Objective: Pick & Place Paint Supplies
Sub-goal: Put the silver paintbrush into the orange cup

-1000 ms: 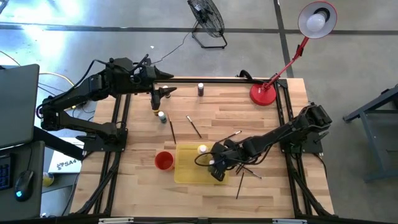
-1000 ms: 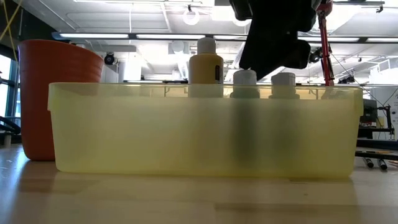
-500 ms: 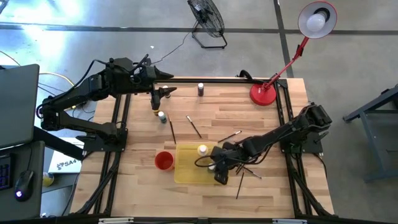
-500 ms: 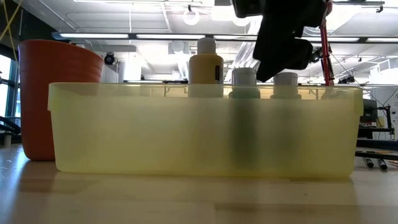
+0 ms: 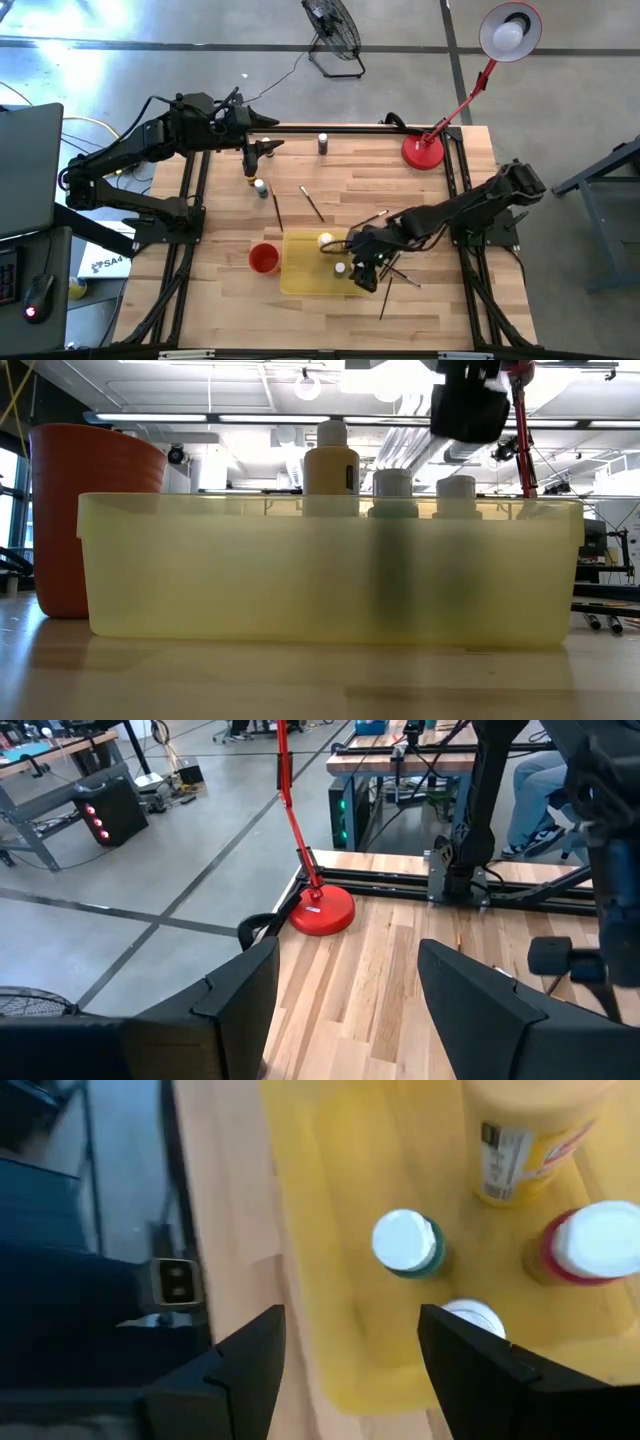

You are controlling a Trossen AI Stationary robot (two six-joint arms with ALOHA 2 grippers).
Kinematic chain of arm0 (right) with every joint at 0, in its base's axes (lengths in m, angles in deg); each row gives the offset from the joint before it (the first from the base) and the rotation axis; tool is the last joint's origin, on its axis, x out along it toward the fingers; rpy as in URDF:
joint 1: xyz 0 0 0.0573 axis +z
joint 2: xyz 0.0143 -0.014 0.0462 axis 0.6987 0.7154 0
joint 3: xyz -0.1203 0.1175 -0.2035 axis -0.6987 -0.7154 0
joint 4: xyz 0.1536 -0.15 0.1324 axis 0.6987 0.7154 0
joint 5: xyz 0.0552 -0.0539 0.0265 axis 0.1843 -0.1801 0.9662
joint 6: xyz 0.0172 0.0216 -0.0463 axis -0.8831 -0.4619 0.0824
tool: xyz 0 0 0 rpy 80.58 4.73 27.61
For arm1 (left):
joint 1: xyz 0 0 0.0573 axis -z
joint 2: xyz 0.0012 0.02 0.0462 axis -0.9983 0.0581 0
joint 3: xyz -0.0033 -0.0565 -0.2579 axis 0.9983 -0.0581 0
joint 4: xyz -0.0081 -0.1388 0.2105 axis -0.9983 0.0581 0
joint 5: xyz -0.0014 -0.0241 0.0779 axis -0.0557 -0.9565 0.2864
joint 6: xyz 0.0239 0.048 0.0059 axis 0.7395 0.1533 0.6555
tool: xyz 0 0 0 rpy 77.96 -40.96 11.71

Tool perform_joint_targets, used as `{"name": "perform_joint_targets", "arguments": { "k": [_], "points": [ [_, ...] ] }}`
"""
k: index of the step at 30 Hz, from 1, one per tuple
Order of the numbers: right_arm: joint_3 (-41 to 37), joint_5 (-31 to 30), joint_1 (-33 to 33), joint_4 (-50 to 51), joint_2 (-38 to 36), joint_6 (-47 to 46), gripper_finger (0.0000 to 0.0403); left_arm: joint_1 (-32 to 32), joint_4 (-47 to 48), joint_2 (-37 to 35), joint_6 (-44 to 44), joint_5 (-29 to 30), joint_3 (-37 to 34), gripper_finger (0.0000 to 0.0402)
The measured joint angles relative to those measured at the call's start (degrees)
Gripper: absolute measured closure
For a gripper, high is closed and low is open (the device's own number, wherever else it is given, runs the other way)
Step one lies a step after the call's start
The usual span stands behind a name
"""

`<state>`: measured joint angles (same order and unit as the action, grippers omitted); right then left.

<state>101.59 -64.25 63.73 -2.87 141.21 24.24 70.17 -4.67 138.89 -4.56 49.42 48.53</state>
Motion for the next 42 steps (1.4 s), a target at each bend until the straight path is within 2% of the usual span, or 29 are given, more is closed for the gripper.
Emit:
{"name": "perform_joint_targets", "arguments": {
  "k": [6, 13, 16, 21, 25, 29, 42],
  "points": [
    [0.0, 1.8, -1.7, 0.7, -6.0, -0.2, 0.0199, 0.0, 0.0, 0.0, 0.0, 0.0, 0.0, 0.017],
    [0.0, 4.8, -1.5, 5.6, -16.3, -7.1, 0.022, 0.0, 0.0, 0.0, 0.0, 0.0, 0.0, 0.017],
    [0.0, 1.5, -0.5, 7.7, -20.5, -7.6, 0.0229, 0.0, 0.3, 0.0, 0.0, 0.0, 0.0, 0.017],
    [0.0, -9.6, 1.2, 10.4, -25.1, -7.2, 0.0243, 0.0, 1.0, 0.0, 0.0, 0.0, 0.0, 0.017],
    [0.0, -19.0, 1.6, 10.6, -25.9, -4.7, 0.025, 0.0, 1.9, 0.0, 0.0, 0.0, 0.0, 0.017],
    [0.0, -25.0, 1.6, 10.6, -25.2, -4.5, 0.0254, 0.0, 1.9, 0.0, 0.0, 0.0, 0.0, 0.017],
    [0.0, -24.6, 1.6, 13.2, -25.1, -4.1, 0.0254, 0.0, 1.9, 0.0, 0.0, 0.0, 0.0, 0.017]
  ]
}}
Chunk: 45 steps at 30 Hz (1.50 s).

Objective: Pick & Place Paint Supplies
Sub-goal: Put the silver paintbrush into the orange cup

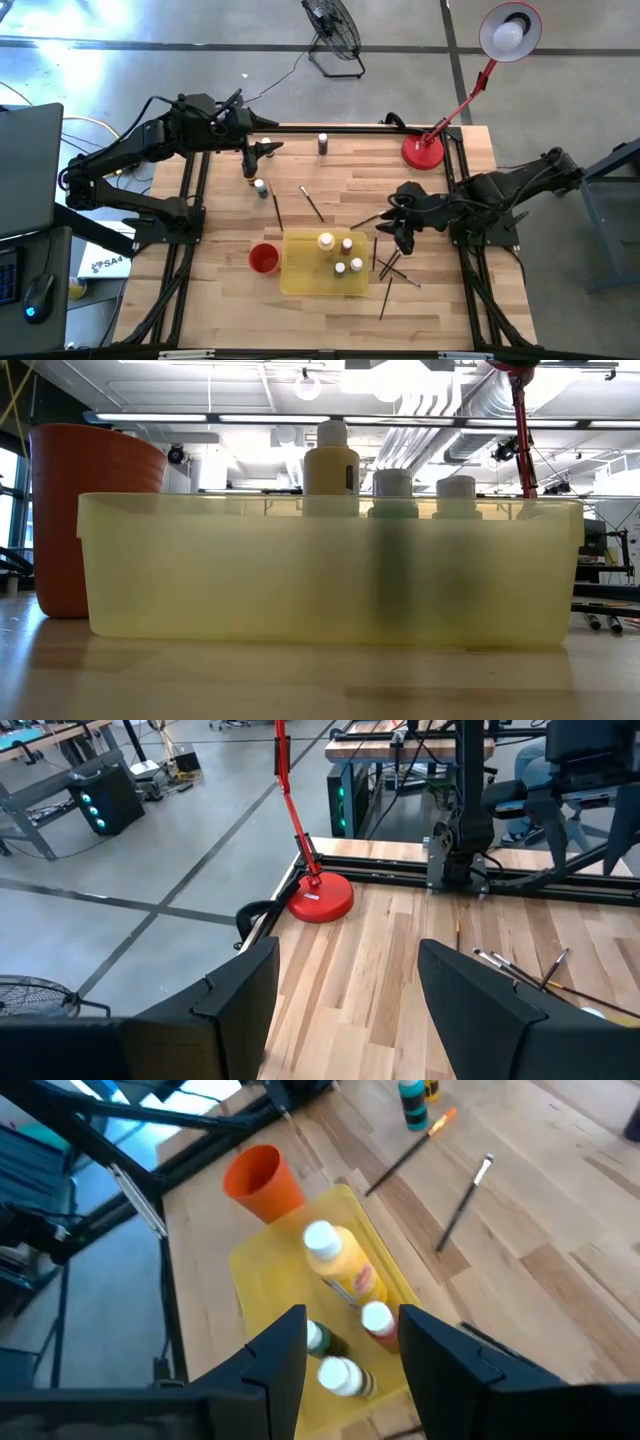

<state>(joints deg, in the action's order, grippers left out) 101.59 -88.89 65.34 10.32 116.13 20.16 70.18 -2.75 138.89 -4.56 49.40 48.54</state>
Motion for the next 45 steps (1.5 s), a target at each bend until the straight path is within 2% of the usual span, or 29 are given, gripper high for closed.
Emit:
{"name": "perform_joint_targets", "arguments": {
  "k": [7, 15, 29, 32, 36, 45],
  "points": [
    [0.0, 4.4, 0.0, 5.4, 0.0, 0.0, 0.0254, 0.0, 0.0, 0.0, 0.0, 0.0, 0.0, 0.017],
    [0.0, 6.0, 0.0, 10.5, 0.0, 3.9, 0.0254, 0.0, 0.0, 0.0, 0.0, 0.0, 0.0, 0.017],
    [0.0, 5.4, 0.0, 12.0, 0.0, 11.1, 0.0254, 0.0, 0.0, 0.0, -1.8, 0.0, 0.0, 0.017],
    [0.0, 2.8, -0.3, 12.0, 0.0, 13.4, 0.0254, 0.0, 0.0, 0.0, -3.0, 0.0, 0.0, 0.017],
    [0.0, -0.4, -1.4, 12.8, 0.0, 14.0, 0.0254, 0.0, 0.0, 0.0, -3.2, 0.0, 0.0, 0.017],
    [0.0, -1.0, -6.0, 16.1, 0.3, 16.1, 0.0254, 0.0, 0.0, 0.0, -3.2, 0.0, 0.0, 0.017]
  ]
}}
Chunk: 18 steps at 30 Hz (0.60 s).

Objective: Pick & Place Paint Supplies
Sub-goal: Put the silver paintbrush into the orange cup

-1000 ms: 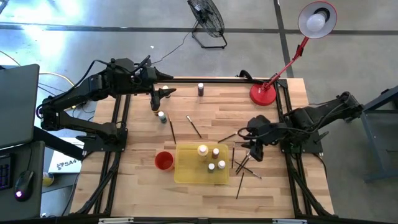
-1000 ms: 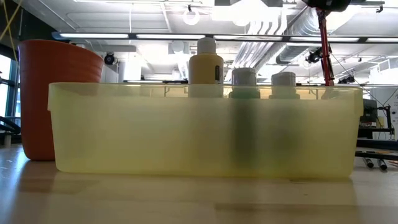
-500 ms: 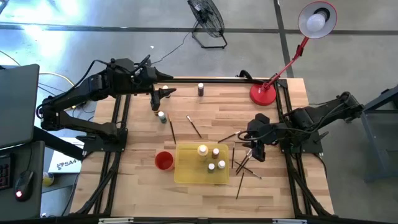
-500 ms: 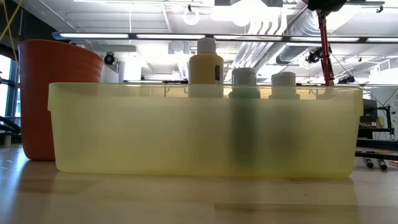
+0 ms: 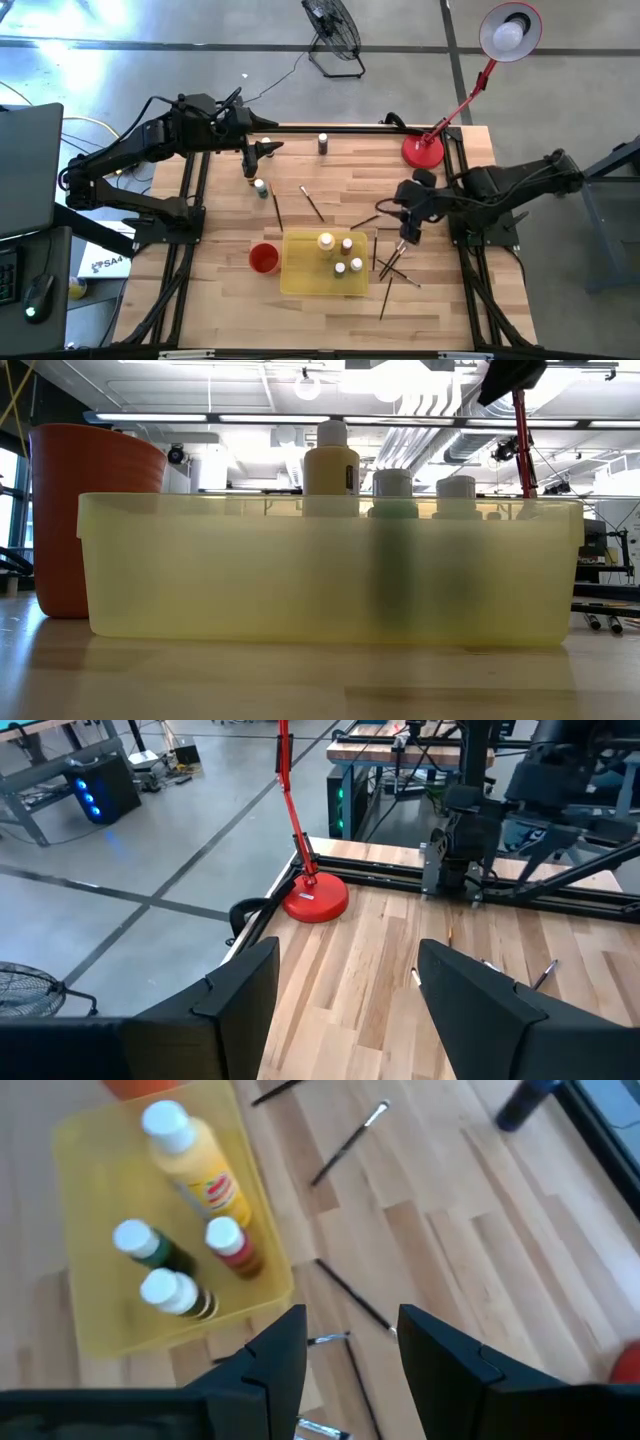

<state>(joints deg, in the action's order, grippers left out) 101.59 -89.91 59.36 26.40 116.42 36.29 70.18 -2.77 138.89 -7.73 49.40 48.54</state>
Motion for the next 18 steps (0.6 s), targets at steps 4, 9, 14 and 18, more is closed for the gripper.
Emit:
{"name": "perform_joint_targets", "arguments": {
  "k": [4, 9, 14, 18],
  "points": [
    [-0.2, 0.0, -2.3, -0.2, 0.0, 0.5, 0.0254, 0.0, 0.0, 0.0, 0.2, 0.0, 0.0, 0.017],
    [-4.6, -0.8, -5.6, -2.2, 0.0, 5.1, 0.0254, 0.0, 0.0, 0.0, 0.3, 0.0, 0.0, 0.017],
    [-9.9, 3.4, -8.7, -6.0, 0.0, 8.1, 0.0254, 0.0, 0.0, 0.0, 0.2, 0.0, 0.0, 0.017],
    [-12.2, 6.9, -10.5, -8.3, 0.0, 10.7, 0.0254, 0.0, 0.0, 0.0, 0.2, 0.0, 0.0, 0.017]
  ]
}}
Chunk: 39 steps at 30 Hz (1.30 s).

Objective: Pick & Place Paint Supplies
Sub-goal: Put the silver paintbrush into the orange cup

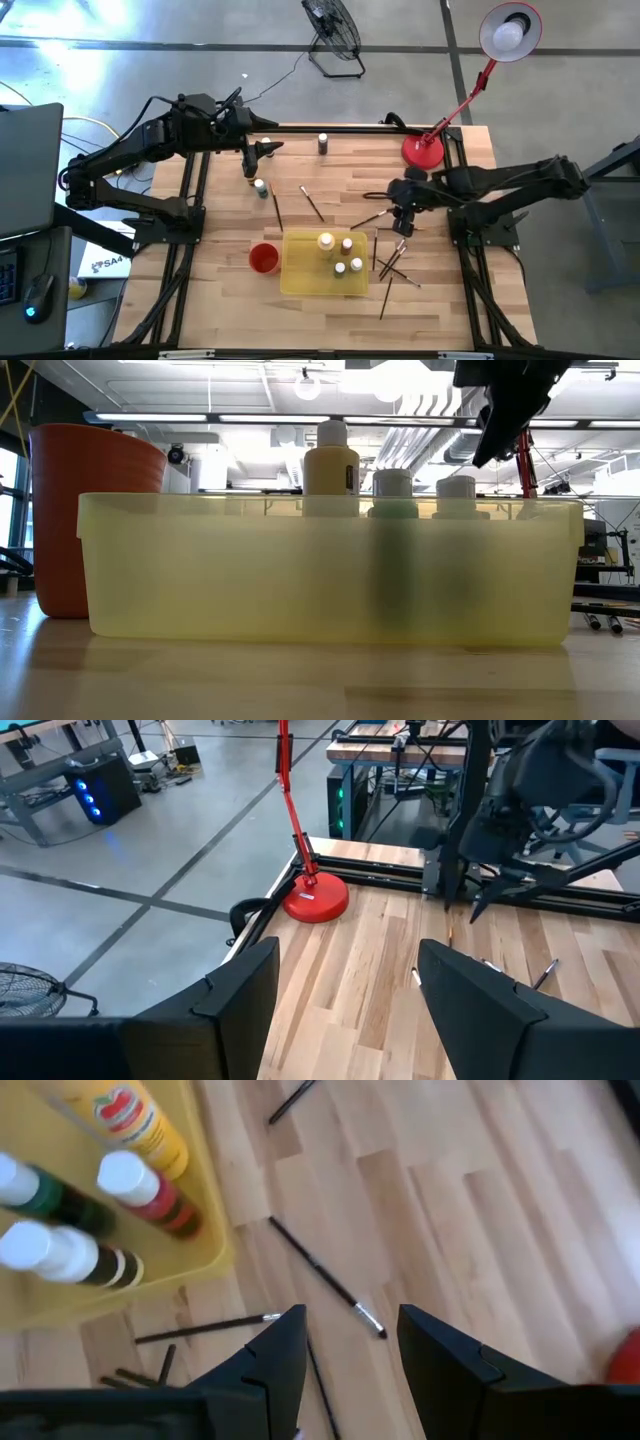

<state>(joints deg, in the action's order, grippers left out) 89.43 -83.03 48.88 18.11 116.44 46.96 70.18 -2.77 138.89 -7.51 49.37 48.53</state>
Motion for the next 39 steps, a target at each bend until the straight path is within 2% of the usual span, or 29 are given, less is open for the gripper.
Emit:
{"name": "perform_joint_targets", "arguments": {
  "k": [8, 17, 30, 39],
  "points": [
    [-3.5, 6.5, -4.6, -1.9, 1.1, 8.3, 0.0254, 0.0, 0.0, 0.0, 0.0, 0.0, 0.0, 0.017],
    [-5.4, 11.8, -10.2, -1.6, 9.9, 19.6, 0.0254, 0.0, 0.0, 0.0, 0.0, 0.0, 0.0, 0.017],
    [-5.4, 11.9, -14.6, -4.0, 22.4, 36.0, 0.0254, 0.0, 0.0, 0.0, -0.1, 0.0, 0.0, 0.017],
    [-5.4, 14.7, -18.2, -7.4, 26.2, 40.5, 0.0254, 0.0, 1.3, 0.0, -0.1, 0.0, 0.0, 0.017]
  ]
}}
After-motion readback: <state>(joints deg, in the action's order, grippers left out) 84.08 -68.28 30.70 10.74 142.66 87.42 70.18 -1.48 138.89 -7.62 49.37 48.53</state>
